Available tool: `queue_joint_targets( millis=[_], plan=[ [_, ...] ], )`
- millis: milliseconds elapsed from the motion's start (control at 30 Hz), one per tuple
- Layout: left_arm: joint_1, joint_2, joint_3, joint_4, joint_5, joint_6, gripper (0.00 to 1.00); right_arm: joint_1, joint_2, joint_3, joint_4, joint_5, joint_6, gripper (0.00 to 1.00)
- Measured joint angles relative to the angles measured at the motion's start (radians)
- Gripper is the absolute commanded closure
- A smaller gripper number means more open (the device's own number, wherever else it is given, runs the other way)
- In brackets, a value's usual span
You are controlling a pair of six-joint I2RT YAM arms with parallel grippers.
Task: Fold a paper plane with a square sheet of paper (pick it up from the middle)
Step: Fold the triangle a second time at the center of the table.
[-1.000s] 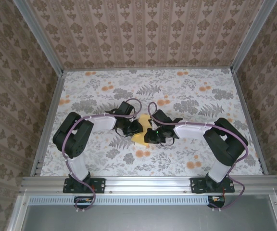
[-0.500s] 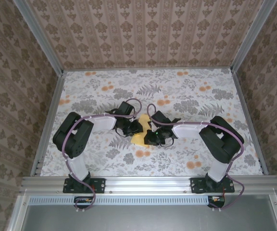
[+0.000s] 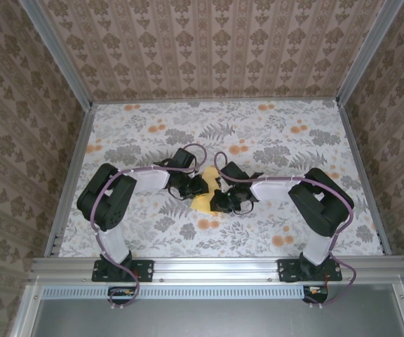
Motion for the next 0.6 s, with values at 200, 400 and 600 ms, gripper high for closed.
queue_joint_targets(
  millis=[200, 400, 600],
  plan=[
    [0.000, -0.002, -0.003, 0.005, 0.000, 0.000, 0.79, 0.000, -0.010, 0.000, -0.006, -0.004, -0.003, 0.88],
    [0.000, -0.003, -0.003, 0.005, 0.000, -0.007, 0.79, 0.006, -0.016, 0.000, -0.018, -0.004, -0.007, 0.89],
    [0.000, -0.003, -0.003, 0.005, 0.000, -0.011, 0.79, 0.008, -0.016, 0.000, -0.019, -0.004, -0.007, 0.89]
  ],
)
